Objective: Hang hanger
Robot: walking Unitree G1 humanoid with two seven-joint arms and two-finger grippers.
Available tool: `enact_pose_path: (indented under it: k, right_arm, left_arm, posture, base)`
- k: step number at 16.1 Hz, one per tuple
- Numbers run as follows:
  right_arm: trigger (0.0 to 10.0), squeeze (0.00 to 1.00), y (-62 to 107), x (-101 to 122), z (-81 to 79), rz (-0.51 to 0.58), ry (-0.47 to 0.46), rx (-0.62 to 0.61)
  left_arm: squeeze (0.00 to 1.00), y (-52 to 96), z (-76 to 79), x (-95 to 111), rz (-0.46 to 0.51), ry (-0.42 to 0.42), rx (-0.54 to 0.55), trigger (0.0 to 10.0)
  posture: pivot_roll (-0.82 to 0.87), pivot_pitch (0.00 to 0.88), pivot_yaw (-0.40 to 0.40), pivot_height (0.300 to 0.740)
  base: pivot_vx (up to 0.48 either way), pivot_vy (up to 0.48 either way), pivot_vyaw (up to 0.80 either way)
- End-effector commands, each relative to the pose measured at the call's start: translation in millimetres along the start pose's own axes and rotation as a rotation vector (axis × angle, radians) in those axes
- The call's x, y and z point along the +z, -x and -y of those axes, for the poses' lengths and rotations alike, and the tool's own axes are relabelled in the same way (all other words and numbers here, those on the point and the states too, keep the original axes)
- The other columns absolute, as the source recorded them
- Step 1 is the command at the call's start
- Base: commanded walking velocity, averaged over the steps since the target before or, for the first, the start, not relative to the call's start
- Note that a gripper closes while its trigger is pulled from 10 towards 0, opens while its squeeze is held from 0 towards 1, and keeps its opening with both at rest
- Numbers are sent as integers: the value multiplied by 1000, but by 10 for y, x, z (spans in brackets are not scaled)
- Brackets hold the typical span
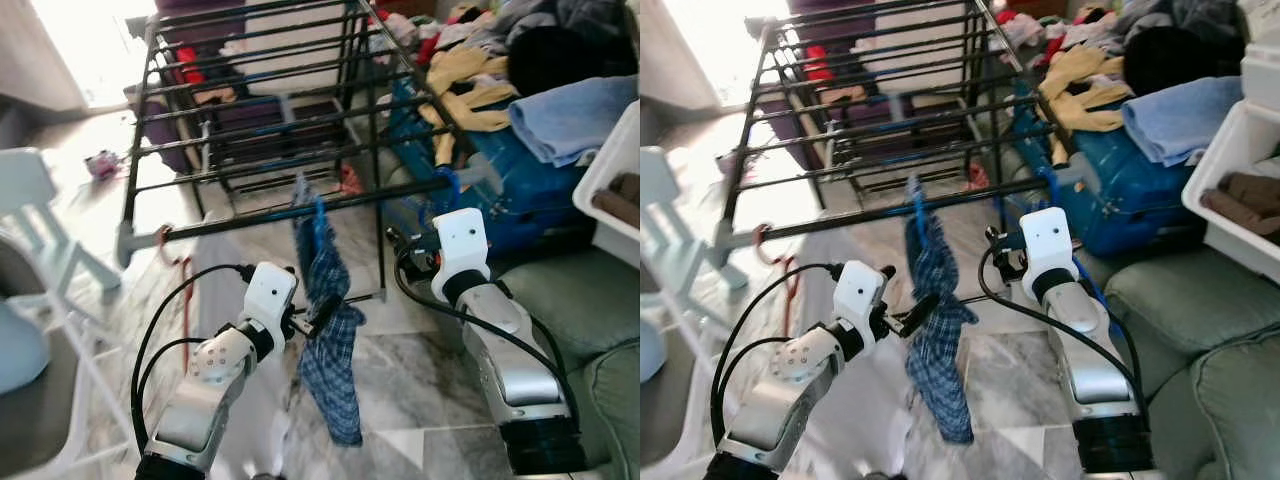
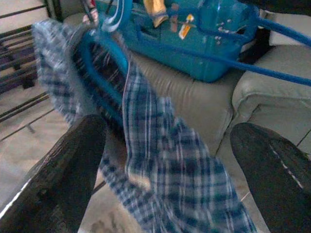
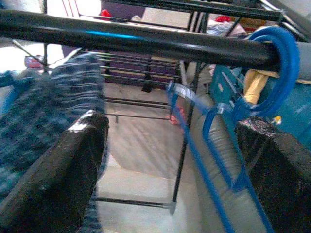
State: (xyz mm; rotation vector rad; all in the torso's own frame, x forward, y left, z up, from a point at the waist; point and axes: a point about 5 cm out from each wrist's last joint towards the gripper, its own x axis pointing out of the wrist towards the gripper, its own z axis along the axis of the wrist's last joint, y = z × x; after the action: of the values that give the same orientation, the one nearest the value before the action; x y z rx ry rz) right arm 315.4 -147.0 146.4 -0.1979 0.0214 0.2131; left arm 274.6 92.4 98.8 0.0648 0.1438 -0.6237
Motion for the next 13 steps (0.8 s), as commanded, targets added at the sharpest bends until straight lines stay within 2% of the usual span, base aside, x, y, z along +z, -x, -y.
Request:
enact_pose_path:
  k: [1,5,7,11,13]
  right_arm:
    - [10000,0,-6,48,-15,13,-6,-1]
    - [10000,0,-18,47,-16,6,-13,-1]
    - [10000,0,-16,20,-44,-15,-59,28]
    - [10000,0,-10,-28,-43,-45,-71,19]
    - [10000,0,8,-76,-122,-68,-95,64]
  left_arm:
    - [0,12,-25,-9,-3,-11,14,10000]
    - [0,6,-28,2,-1,-18,16,10000]
    - [0,5,-28,8,2,-25,19,10000]
    - [0,22,-54,5,2,-29,39,10000]
    - [0,56,-117,-15,3,-36,81,10000]
  posture:
    - [-130,0,89,740]
    - [-127,0,87,740]
    - [-121,0,82,740]
    - [-111,0,80,740]
    - [-99,0,73,740]
  base:
    - [-326,0,0]
    - [-330,0,0]
    - [-328,0,0]
    - [-329,0,0]
    - [-330,0,0]
